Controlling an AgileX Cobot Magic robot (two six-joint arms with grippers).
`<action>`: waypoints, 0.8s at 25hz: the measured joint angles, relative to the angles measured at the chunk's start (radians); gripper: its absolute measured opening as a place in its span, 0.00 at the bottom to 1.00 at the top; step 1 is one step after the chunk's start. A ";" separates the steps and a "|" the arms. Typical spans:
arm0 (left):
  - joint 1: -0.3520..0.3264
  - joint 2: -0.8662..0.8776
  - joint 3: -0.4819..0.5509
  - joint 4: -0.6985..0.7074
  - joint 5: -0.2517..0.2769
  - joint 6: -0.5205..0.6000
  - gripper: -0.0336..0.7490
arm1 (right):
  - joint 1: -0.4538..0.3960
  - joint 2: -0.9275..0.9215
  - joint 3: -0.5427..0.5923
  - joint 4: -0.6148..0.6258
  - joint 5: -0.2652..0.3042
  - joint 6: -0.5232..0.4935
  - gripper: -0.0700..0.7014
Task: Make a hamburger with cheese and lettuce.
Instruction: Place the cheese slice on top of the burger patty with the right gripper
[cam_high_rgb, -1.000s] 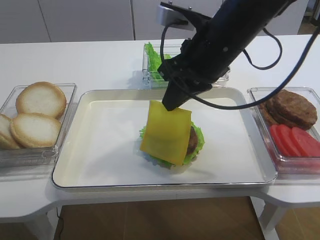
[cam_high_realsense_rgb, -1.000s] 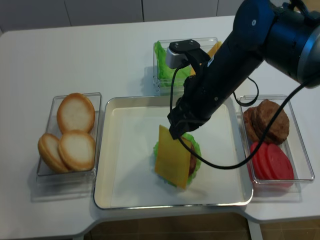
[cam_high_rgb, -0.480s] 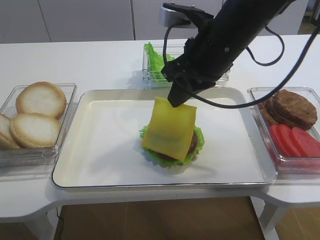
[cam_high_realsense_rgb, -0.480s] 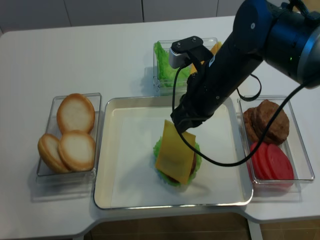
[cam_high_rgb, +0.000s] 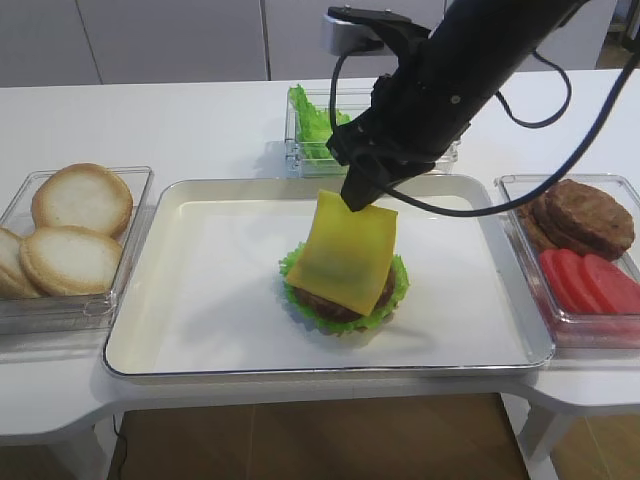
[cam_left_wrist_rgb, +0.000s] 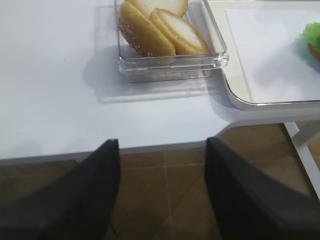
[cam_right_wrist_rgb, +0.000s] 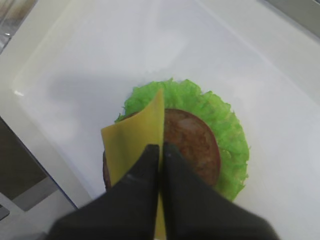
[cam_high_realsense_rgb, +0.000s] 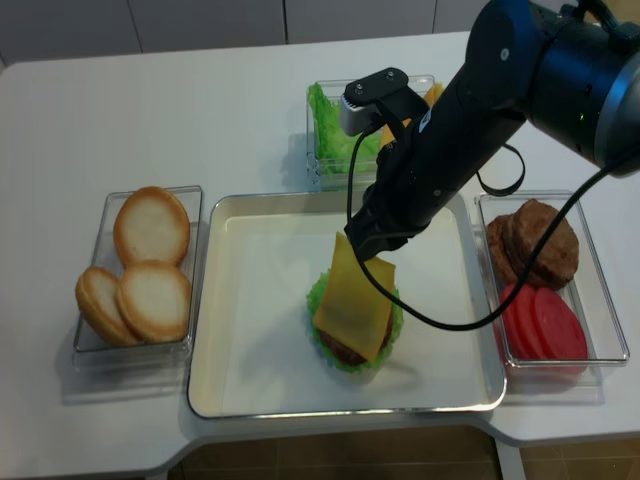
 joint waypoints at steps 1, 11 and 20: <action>0.000 0.000 0.000 0.000 0.000 0.000 0.56 | 0.000 0.000 0.000 0.000 0.000 0.002 0.10; 0.000 0.000 0.000 0.000 0.000 0.000 0.56 | 0.000 0.032 0.000 0.000 0.012 0.028 0.10; 0.000 0.000 0.000 0.000 0.000 0.000 0.56 | 0.002 0.034 0.000 -0.055 -0.003 0.048 0.10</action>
